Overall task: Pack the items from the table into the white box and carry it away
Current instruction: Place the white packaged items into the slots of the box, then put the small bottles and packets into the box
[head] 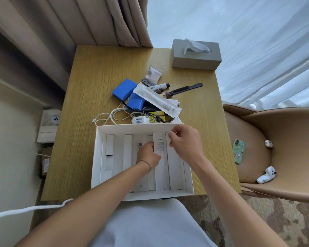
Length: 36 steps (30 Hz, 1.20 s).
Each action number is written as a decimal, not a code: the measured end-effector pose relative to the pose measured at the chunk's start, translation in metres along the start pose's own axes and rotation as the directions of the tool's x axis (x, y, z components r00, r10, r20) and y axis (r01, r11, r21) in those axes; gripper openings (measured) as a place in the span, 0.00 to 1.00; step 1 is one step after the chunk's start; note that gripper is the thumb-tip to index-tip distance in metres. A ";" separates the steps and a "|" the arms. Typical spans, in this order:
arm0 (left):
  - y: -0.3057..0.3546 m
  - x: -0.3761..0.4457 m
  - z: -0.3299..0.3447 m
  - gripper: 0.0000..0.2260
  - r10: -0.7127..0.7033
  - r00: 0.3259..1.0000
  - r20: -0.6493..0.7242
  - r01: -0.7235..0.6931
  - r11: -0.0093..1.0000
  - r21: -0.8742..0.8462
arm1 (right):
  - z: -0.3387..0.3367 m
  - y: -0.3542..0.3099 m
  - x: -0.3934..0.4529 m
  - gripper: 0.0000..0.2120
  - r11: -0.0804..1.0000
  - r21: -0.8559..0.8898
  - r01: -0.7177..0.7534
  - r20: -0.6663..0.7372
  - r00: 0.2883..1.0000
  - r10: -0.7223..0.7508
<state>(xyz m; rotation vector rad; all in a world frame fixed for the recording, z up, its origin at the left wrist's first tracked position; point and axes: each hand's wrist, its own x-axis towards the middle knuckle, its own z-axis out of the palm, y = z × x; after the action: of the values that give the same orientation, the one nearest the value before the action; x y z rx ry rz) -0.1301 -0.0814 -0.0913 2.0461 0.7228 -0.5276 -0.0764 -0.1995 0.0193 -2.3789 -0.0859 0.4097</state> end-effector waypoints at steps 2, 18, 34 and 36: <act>0.001 0.001 0.003 0.09 0.039 0.999 -0.021 -0.035 0.988 0.152 | -0.001 0.001 0.001 0.08 1.000 0.004 -0.006 -0.001 1.000 0.006; -0.003 -0.021 -0.079 0.10 0.284 0.956 -0.069 -0.242 0.902 0.357 | -0.002 -0.020 0.076 0.08 0.989 -0.124 0.079 -0.035 0.996 -0.084; 0.040 -0.022 -0.157 0.04 0.474 0.820 -0.321 -0.375 0.869 0.323 | 0.065 -0.008 0.192 0.23 0.877 -0.427 0.220 0.080 0.975 -0.205; 0.039 -0.019 -0.159 0.04 0.466 0.822 -0.327 -0.367 0.873 0.320 | 0.068 -0.008 0.195 0.22 0.866 -0.438 0.241 0.101 0.971 -0.219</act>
<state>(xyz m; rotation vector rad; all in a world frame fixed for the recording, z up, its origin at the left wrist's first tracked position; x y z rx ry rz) -0.1034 0.0304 0.0267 2.4912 0.4149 0.0683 0.0872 -0.1165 -0.0750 -2.7671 -0.5363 0.3604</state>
